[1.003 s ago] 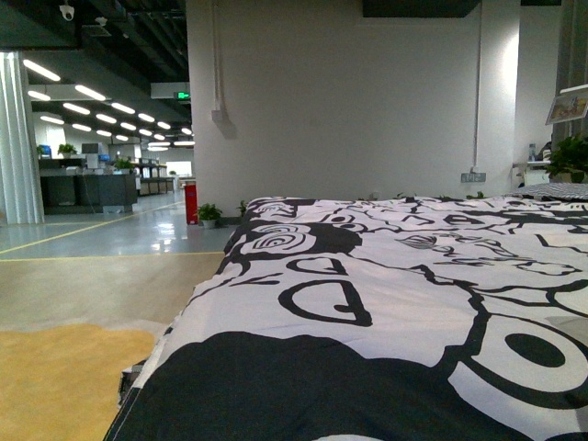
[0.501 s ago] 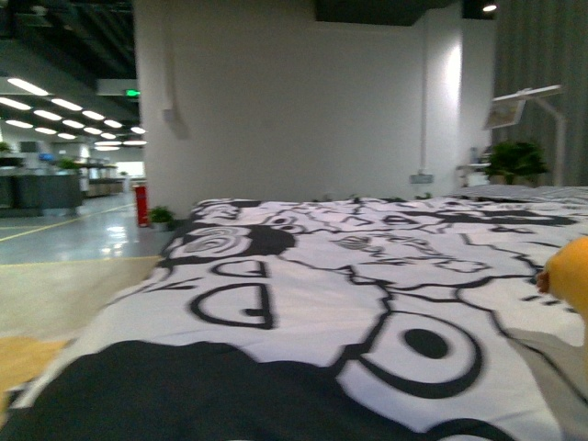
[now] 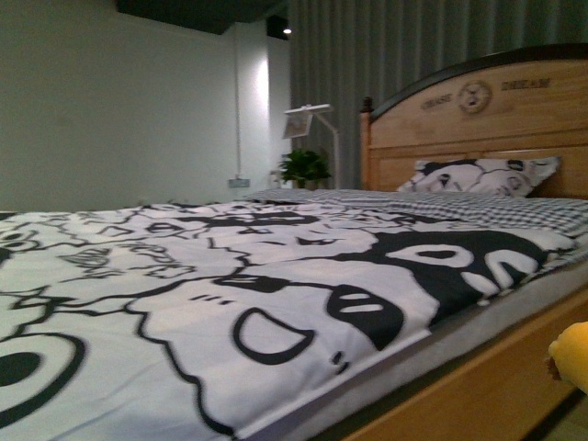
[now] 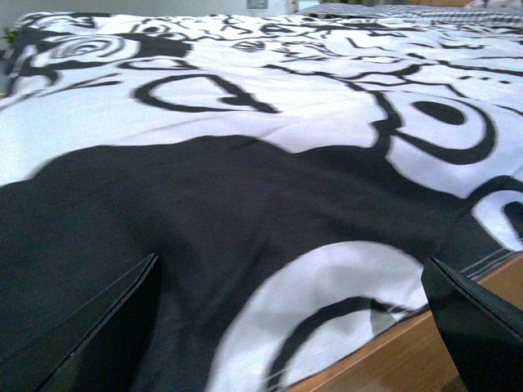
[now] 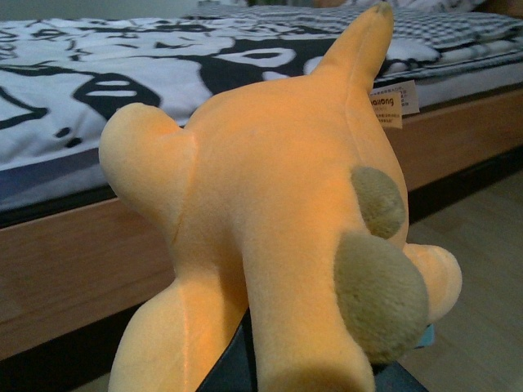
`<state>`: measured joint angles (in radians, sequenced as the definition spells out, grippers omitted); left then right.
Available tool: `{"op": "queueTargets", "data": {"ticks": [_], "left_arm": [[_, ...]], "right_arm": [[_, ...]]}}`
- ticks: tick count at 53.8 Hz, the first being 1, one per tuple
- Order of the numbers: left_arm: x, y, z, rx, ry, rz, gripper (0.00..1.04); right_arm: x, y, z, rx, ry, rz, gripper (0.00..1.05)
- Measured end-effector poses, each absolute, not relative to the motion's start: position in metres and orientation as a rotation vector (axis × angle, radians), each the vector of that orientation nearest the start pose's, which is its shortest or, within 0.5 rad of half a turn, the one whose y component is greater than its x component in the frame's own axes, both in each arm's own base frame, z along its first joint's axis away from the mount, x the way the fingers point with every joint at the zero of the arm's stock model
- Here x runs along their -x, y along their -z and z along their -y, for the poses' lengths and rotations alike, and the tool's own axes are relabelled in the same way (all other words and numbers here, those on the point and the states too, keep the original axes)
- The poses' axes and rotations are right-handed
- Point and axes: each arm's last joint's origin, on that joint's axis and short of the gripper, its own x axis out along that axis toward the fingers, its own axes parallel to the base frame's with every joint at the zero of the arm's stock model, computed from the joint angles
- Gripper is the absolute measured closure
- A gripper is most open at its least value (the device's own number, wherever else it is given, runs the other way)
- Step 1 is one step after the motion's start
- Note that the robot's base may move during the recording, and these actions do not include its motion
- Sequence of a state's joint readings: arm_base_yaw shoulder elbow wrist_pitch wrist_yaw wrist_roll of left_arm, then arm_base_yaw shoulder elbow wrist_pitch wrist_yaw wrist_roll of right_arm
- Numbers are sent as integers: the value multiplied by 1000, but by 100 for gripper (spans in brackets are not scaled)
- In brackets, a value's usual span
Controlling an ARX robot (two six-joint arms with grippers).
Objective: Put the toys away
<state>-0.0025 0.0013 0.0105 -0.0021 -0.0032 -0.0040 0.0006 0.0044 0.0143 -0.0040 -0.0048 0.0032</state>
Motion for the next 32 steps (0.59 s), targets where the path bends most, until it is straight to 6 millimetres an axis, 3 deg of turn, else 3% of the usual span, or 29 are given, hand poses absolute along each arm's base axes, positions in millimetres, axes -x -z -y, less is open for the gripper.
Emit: {"op": "queueTargets", "data": {"ticks": [32], "left_arm": [[-97,-167,0,4,3,7,6]], "right_arm": [[-97,-168,0,-3,0,5,98]]}}
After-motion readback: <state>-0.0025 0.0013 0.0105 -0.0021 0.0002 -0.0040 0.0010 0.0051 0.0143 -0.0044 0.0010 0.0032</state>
